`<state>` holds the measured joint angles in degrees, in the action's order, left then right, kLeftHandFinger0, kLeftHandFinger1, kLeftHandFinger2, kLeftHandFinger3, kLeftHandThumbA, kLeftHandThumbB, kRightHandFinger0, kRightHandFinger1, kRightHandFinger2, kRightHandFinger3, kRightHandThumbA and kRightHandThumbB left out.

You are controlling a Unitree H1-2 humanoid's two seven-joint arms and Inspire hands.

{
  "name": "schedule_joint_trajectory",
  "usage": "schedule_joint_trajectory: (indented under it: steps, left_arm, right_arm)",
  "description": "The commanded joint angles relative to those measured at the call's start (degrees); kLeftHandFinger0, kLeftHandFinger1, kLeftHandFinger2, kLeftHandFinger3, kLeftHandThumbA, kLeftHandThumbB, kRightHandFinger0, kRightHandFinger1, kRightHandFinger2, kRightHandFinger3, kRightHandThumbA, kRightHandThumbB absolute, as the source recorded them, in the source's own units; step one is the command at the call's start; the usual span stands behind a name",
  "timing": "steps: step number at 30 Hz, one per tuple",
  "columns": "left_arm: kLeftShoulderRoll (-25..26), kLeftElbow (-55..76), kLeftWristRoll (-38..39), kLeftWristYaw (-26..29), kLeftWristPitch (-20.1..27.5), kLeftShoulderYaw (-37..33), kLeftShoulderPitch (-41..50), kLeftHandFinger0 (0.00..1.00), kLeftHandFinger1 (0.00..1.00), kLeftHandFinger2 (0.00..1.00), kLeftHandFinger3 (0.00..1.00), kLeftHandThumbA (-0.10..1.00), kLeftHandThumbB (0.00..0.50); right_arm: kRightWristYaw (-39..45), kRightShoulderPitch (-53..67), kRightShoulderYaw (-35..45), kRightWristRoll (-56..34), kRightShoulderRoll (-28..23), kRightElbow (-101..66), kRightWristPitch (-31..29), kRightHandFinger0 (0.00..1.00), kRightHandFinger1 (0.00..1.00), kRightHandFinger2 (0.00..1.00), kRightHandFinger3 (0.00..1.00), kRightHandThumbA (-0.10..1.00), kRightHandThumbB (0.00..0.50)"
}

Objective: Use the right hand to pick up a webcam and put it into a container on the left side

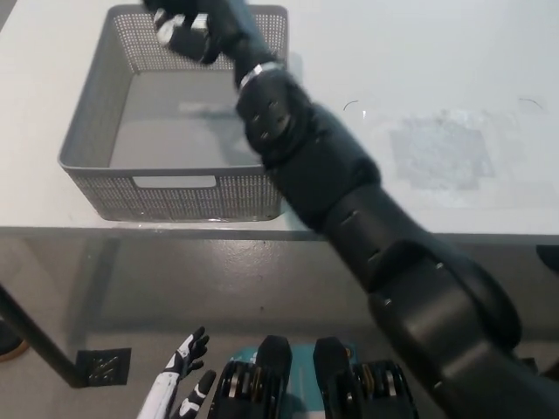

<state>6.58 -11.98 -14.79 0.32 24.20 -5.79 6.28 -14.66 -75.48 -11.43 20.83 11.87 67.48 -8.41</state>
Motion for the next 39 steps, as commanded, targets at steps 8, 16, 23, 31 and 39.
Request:
schedule_joint_trajectory:
  steps: [8, 16, 23, 31, 39]
  left_arm:
    - [0.88, 1.61, -0.13, 1.8, 2.73, -0.42, -0.11, 0.98, 1.0, 1.0, 1.0, 0.97, 0.068]
    - [1.21, 1.43, 0.15, 1.41, 2.73, -0.29, -1.05, 0.97, 1.0, 1.0, 1.0, 0.97, 0.08]
    - [1.33, 1.65, 0.52, 1.27, 2.73, -0.34, -0.9, 0.97, 1.0, 1.0, 1.0, 0.98, 0.081]
    - [1.52, 1.72, 0.13, 1.61, 2.73, -0.35, -1.42, 0.97, 0.98, 1.0, 1.0, 0.96, 0.076]
    - [1.6, 2.02, -0.35, 1.32, 2.73, -0.02, -1.74, 0.99, 0.98, 1.0, 1.0, 0.95, 0.051]
  right_arm:
    - [-3.43, -3.63, -2.16, 0.36, 3.0, 5.89, -5.13, 0.0, 0.3, 0.72, 0.73, -0.1, 0.146]
    - [-3.03, -2.88, -2.32, -0.24, 2.51, 8.53, -4.83, 0.0, 0.37, 0.78, 0.78, -0.1, 0.154]
    - [-1.37, -0.96, -3.28, -0.15, 2.32, 11.07, -3.09, 0.0, 0.38, 0.79, 0.81, -0.1, 0.138]
    - [-1.74, 0.62, -4.16, 0.19, 2.0, 11.85, -4.1, 0.0, 0.36, 0.77, 0.79, -0.1, 0.138]
    - [12.39, -1.16, -6.72, 1.15, -0.16, 12.8, 4.0, 1.0, 1.0, 1.0, 1.0, 0.7, 0.325]
